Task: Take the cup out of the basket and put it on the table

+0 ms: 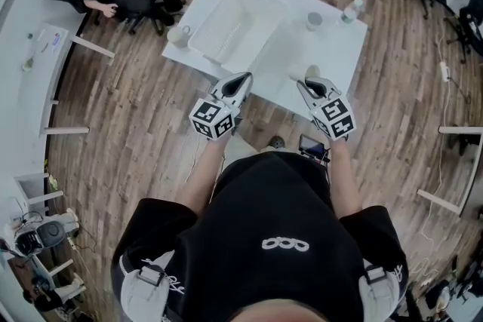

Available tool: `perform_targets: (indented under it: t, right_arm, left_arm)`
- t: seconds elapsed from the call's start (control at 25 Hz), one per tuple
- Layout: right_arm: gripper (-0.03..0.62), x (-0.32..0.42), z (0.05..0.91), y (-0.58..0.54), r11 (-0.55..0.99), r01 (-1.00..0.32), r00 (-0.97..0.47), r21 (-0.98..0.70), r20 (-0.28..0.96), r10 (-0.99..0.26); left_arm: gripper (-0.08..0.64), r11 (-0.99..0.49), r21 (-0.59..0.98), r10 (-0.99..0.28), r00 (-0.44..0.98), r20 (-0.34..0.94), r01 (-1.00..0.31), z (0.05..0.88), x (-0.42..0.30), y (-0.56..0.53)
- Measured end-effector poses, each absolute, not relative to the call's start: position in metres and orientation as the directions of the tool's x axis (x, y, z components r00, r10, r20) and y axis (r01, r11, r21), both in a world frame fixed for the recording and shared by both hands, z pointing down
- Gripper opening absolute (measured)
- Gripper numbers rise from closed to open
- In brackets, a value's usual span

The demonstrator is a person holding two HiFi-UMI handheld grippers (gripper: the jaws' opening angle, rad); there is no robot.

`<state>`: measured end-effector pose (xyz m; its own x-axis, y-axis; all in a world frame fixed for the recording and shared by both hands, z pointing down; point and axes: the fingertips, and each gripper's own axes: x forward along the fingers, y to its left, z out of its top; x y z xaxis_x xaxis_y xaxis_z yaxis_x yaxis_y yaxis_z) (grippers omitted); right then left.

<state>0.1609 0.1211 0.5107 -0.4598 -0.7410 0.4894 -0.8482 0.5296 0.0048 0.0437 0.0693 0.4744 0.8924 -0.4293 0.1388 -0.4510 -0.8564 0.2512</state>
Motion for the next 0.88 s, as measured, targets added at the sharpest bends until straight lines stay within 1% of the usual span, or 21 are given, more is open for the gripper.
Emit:
perform_targets:
  t: [0.88]
  right_arm:
    - [0.032, 0.167, 0.524, 0.14, 0.525, -0.85, -0.473, -0.035, 0.487, -0.734]
  left_arm:
    - [0.008, -0.86, 0.247, -0.424, 0.894, 0.142, -0.447, 0.477, 0.051, 0.09]
